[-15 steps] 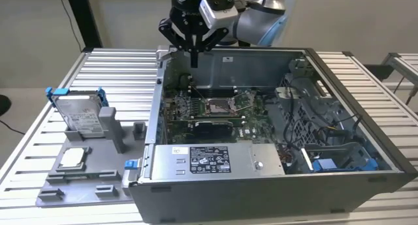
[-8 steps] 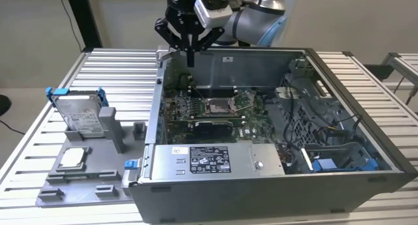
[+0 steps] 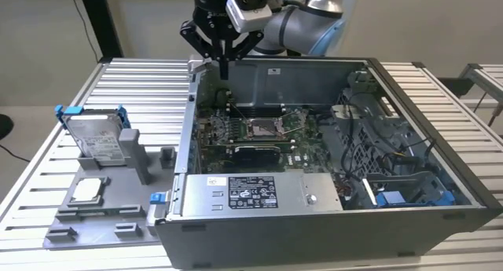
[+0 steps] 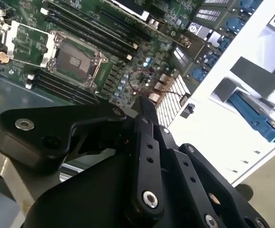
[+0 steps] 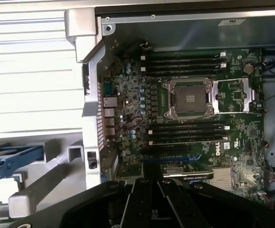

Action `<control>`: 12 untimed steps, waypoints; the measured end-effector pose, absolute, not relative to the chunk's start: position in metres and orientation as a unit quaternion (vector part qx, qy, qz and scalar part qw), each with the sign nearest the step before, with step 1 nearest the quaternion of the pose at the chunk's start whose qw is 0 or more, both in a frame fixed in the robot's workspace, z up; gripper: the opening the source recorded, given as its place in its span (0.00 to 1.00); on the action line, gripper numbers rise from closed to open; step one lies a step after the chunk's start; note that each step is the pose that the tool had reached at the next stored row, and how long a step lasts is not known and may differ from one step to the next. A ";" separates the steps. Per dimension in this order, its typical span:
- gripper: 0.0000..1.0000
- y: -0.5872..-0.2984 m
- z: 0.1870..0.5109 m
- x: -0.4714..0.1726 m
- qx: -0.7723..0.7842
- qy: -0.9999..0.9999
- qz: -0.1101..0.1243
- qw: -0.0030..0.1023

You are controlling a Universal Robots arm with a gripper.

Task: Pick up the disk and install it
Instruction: 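Reach for the disk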

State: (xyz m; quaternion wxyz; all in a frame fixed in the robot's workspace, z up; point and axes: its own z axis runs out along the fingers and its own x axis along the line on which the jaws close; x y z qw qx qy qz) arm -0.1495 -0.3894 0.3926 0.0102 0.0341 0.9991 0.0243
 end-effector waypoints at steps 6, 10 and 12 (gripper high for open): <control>0.00 -0.386 0.393 -0.158 0.034 0.999 0.024 0.010; 0.00 -0.385 0.393 -0.165 0.033 0.999 0.024 0.010; 0.00 -0.385 0.393 -0.168 0.033 0.999 0.024 0.010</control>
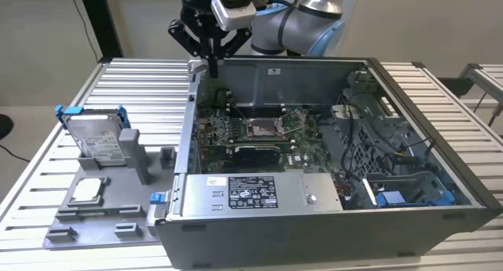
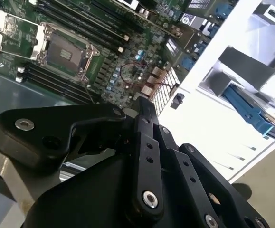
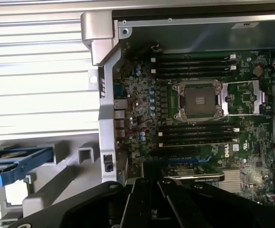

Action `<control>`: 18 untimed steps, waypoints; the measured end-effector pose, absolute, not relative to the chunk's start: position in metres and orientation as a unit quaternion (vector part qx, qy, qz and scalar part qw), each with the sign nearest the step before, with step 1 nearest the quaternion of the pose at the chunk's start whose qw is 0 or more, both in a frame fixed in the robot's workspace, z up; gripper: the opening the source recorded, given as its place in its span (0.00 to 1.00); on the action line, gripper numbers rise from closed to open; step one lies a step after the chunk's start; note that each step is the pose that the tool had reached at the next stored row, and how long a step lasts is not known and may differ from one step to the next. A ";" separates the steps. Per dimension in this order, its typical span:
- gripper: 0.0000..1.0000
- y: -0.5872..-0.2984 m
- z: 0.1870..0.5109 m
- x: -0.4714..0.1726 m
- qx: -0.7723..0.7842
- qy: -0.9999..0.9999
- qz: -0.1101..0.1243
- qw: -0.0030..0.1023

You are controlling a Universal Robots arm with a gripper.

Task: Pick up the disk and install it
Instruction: 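Reach for the disk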

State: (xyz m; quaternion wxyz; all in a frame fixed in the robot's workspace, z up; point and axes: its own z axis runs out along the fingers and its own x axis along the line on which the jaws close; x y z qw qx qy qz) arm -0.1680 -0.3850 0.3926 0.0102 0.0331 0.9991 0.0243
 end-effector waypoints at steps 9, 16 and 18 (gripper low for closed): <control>0.00 -0.384 0.393 -0.192 0.032 0.999 0.024 0.010; 0.00 -0.384 0.393 -0.214 0.030 0.999 0.024 0.010; 0.00 -0.384 0.393 -0.220 0.030 0.999 0.024 0.010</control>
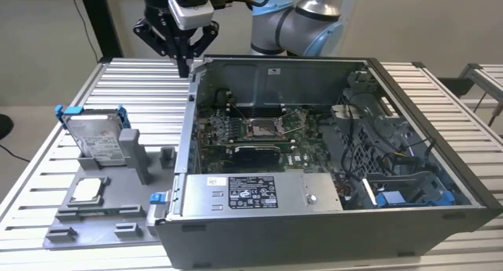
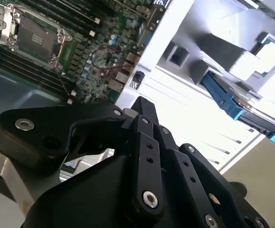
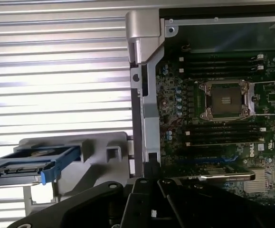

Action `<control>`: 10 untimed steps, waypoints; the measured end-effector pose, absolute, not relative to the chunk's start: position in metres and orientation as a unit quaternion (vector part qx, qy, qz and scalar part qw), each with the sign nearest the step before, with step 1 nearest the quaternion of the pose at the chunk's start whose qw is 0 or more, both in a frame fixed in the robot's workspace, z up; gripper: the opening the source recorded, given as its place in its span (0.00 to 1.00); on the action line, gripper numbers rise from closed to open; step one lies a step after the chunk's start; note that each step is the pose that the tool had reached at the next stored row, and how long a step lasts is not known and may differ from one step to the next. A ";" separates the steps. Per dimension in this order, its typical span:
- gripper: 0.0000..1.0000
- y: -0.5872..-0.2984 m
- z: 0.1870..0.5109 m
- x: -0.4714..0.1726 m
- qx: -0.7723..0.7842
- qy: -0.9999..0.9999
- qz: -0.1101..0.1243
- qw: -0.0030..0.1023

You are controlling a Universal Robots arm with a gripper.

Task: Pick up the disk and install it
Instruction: 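Reach for the disk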

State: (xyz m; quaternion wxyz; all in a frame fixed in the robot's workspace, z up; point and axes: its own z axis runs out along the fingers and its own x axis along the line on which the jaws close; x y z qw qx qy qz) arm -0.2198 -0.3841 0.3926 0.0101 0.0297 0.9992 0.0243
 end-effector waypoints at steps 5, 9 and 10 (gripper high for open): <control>0.00 -0.384 0.393 -0.234 0.029 0.999 0.024 0.010; 0.00 -0.384 0.393 -0.245 0.028 0.999 0.024 0.010; 0.00 -0.384 0.393 -0.249 0.028 0.999 0.024 0.010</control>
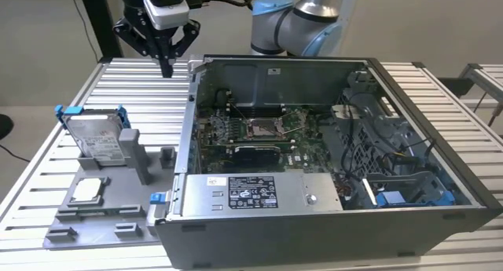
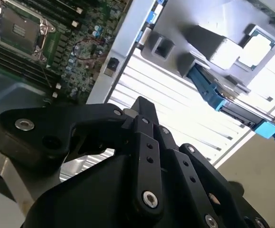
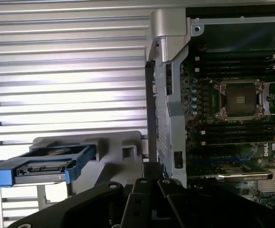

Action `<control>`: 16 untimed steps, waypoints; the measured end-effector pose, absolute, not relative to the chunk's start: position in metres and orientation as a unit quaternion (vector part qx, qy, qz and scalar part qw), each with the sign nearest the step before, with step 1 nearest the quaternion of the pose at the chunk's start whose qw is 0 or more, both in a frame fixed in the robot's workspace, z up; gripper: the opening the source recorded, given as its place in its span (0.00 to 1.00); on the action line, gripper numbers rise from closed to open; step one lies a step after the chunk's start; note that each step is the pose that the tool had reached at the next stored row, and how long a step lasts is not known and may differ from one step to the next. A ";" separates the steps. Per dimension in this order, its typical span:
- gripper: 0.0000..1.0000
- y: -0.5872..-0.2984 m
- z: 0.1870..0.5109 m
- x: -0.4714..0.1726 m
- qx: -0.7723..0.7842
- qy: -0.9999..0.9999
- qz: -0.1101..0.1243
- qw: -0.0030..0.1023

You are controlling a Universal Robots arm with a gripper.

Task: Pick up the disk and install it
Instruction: 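Reach for the disk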

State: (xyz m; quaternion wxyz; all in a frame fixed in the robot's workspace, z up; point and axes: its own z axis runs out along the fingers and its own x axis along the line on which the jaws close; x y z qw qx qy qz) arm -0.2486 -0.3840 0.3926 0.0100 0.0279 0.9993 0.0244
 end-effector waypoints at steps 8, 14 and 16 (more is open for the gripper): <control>0.00 -0.385 0.393 -0.279 0.026 0.999 0.024 0.010; 0.00 -0.389 0.393 -0.297 0.024 0.999 0.024 0.010; 0.00 -0.392 0.393 -0.302 0.023 0.999 0.024 0.010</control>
